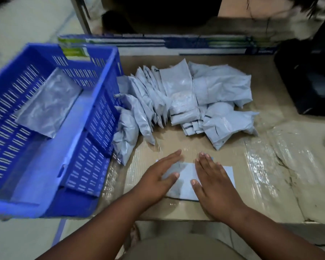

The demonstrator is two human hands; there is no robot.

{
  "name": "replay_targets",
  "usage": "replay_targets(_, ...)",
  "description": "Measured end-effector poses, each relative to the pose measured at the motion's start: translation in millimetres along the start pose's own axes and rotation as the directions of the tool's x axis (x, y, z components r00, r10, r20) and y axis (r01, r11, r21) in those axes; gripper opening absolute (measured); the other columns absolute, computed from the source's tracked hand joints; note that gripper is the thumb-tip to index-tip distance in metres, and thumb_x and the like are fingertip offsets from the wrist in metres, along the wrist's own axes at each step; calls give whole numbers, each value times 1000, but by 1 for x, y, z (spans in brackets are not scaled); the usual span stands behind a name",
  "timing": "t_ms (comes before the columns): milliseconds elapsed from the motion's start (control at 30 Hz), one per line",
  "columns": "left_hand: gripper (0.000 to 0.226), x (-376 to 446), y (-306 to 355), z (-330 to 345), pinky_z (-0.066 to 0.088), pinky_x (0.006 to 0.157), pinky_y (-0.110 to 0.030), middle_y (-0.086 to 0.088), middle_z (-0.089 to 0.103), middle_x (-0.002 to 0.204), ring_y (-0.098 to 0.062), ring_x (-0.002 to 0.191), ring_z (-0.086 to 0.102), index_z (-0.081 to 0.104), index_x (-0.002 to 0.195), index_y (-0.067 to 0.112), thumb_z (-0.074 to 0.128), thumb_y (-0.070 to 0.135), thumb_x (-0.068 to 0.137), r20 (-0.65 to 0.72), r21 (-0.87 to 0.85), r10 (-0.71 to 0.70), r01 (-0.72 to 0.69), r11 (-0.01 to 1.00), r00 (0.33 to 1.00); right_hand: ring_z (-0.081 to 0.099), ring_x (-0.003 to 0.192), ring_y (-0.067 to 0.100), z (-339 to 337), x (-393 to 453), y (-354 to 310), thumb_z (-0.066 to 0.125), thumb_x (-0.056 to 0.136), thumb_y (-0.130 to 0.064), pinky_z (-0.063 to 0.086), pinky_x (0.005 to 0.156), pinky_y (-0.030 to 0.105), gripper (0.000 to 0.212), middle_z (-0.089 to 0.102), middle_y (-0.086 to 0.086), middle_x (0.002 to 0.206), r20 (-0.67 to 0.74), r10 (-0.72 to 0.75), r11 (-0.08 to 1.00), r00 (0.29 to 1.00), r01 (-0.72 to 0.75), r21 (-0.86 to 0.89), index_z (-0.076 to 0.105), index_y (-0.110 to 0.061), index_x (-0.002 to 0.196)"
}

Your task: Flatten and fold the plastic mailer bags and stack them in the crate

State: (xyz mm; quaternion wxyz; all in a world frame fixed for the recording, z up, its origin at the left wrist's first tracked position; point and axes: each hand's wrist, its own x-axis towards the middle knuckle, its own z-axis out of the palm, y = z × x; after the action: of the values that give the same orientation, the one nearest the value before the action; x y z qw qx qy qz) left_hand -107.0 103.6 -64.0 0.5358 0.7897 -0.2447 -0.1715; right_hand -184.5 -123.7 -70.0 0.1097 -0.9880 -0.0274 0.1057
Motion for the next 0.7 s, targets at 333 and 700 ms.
replay_targets(333,78,-39,-24,-3,5,132,-46,-9,-10,177,-21,163,-15,-1,169,10,19,55,109,-44,822,-56,68,566,997,14,162,23,8,12,-35,29,110,-51,28,124,58,67,13,6,176,-45,-220,966,975,211,-152,24,-17,167)
replay_targets(700,82,-18,-7,5,0,133,-46,-10,-13,177,-20,163,-18,1,170,10,23,58,108,10,794,-116,63,604,993,11,163,22,-6,25,3,19,111,-54,13,128,57,68,7,5,176,4,-257,944,966,252,-215,20,-17,168)
